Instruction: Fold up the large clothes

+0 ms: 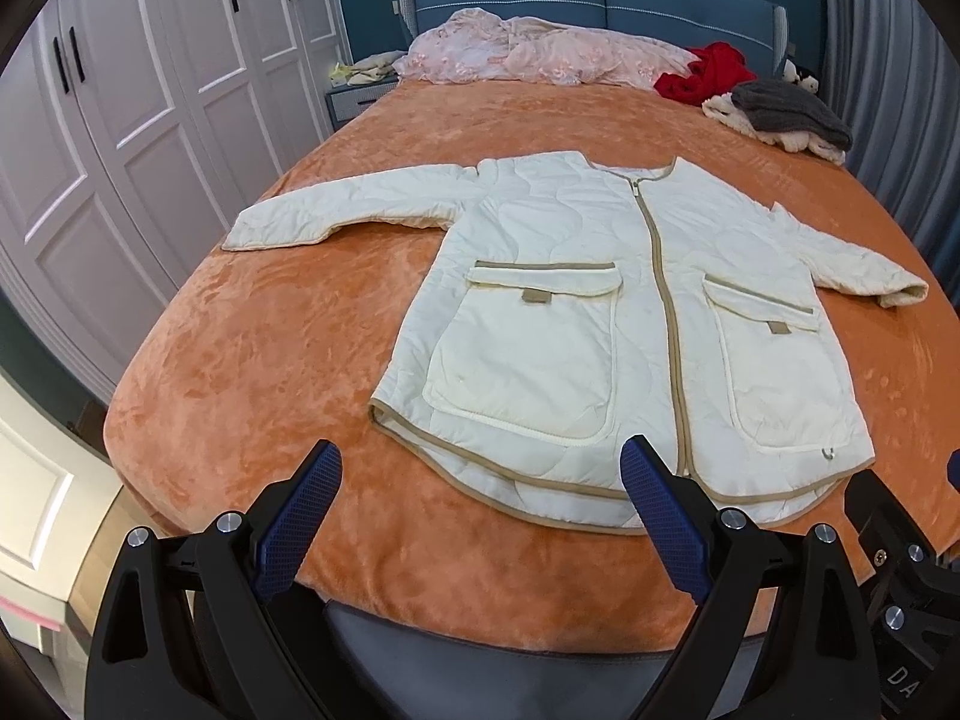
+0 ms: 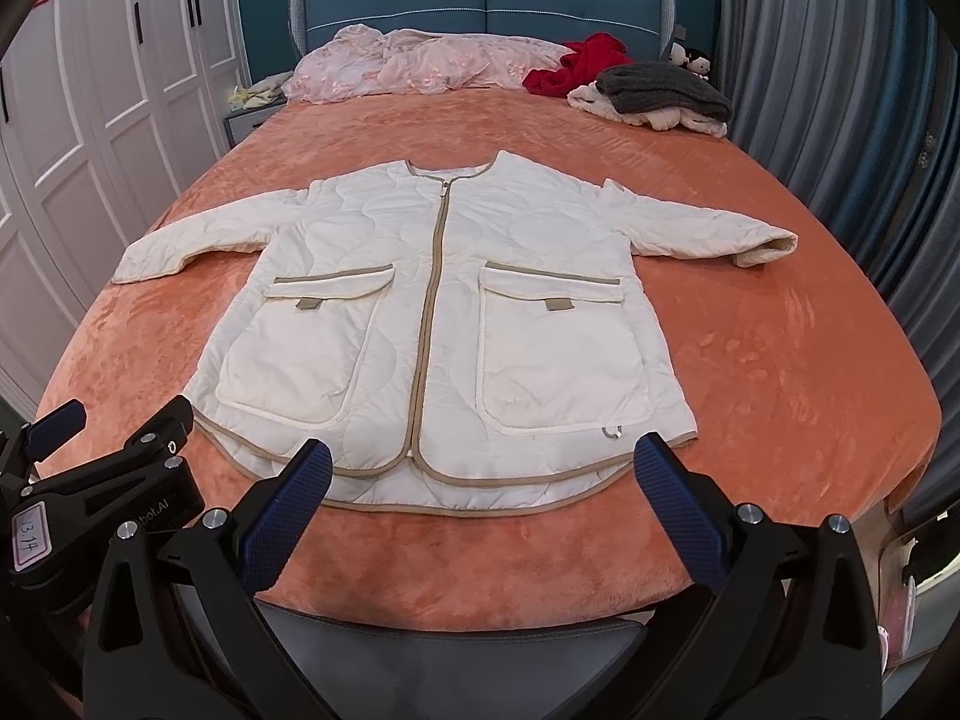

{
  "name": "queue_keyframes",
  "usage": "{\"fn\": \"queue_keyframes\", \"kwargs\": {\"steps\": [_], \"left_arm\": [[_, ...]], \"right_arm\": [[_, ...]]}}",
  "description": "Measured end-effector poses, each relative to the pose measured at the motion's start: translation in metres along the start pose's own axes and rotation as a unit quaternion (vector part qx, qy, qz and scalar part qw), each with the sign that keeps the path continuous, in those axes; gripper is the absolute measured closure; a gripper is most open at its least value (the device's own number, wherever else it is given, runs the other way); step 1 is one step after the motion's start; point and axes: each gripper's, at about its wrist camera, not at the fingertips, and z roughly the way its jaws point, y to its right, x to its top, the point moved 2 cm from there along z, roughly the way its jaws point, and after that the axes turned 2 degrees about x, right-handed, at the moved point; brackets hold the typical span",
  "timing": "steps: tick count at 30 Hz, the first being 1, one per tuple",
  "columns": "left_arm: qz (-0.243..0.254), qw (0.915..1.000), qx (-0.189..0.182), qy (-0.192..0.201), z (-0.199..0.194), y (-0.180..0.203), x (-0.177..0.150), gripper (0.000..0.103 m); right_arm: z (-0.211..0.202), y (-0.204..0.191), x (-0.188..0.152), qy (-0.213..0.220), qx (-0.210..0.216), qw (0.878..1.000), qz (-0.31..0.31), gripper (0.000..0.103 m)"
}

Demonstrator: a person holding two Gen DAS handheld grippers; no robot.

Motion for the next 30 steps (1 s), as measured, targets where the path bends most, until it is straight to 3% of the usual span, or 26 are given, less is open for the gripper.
{"fn": "queue_keyframes", "kwargs": {"steps": [11,16,30], "left_arm": [[0.000,1.0000,-0.002,0.005,0.006,0.004,0.002,0.011],[0.002,0.9997,-0.006,-0.024,0.016,0.007,0.003,0.011],[0.005,0.9993,-0.009,-0.037,0.051,0.023,0.019,0.011]], "right_arm": [[0.010,0.006,0.005,-0.005,0.004,1.000,0.008,0.005],[0.016,0.010,0.007,-0.005,0.003,1.000,0.013,0.005],[0.054,0.032,0.025,-0.019,0.003,0.999,0.028,0.005]]}}
